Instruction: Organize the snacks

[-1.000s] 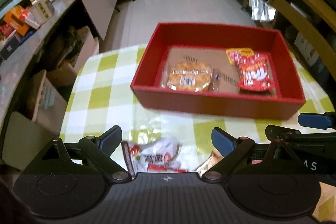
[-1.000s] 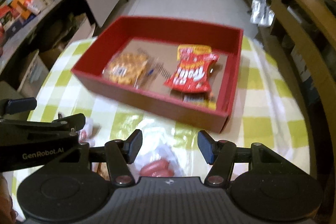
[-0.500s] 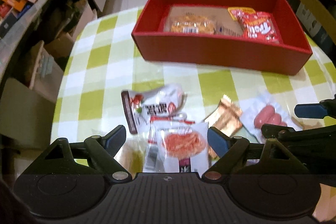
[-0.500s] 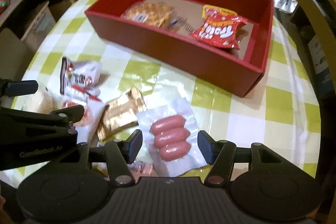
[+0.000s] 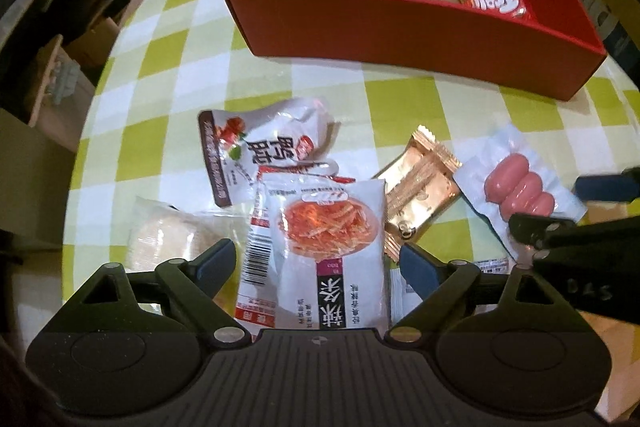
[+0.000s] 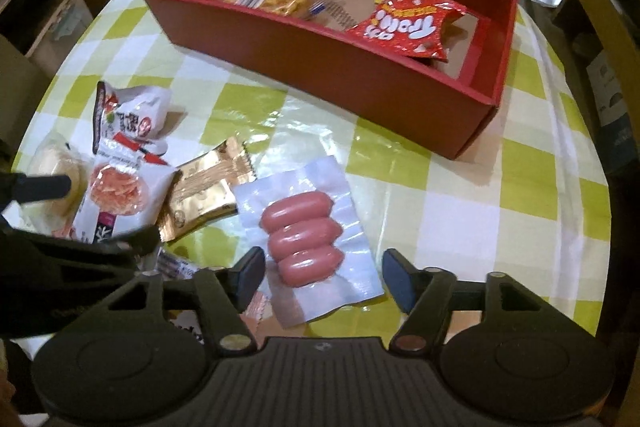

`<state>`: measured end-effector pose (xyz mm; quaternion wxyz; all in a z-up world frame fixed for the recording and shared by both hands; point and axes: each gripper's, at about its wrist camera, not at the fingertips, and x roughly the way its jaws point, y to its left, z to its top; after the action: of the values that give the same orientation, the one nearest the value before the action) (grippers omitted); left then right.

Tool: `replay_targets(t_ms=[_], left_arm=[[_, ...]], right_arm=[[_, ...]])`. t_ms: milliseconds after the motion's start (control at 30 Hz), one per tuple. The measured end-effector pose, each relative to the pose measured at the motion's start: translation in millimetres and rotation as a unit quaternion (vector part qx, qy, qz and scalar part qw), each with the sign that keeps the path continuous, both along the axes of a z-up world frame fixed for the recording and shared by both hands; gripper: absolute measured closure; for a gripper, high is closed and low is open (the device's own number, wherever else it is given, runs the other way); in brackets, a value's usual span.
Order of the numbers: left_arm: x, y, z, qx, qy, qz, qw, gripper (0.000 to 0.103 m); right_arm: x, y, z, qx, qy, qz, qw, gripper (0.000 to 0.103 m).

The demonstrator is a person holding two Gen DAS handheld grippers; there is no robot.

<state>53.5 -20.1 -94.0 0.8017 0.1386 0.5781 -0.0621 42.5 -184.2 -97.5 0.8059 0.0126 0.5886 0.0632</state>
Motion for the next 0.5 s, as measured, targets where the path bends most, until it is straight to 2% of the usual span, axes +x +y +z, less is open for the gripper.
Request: replay_targets(t_ms=[167,267,333,367,500], left_arm=[[3,-3,-12,0.007,0.013,0.007,0.9999,0.01],[7,3,-17,-0.002,0.032,0.022,0.9993,0.018],[7,7,-14,-0.006,0.03,0.028,0.9992,0.027],[7,8,-11,-0.007,0.027,0.027,0.9992,0.035],[9,15,-6,-0.023,0.03,0.034,0.9987,0.043]], right_arm=[[3,-3,-1,0.002,0.001,0.0,1.0,0.027],[5,-7,-2,0.003,0.0,-0.002,1.0,0.027],[7,-8,-4,0.003,0.001,-0.004,1.0,0.027],[8,-8,-5,0.003,0.002,-0.004,1.0,0.026],[9,0,-6,0.007,0.001,0.011,1.0,0.026]])
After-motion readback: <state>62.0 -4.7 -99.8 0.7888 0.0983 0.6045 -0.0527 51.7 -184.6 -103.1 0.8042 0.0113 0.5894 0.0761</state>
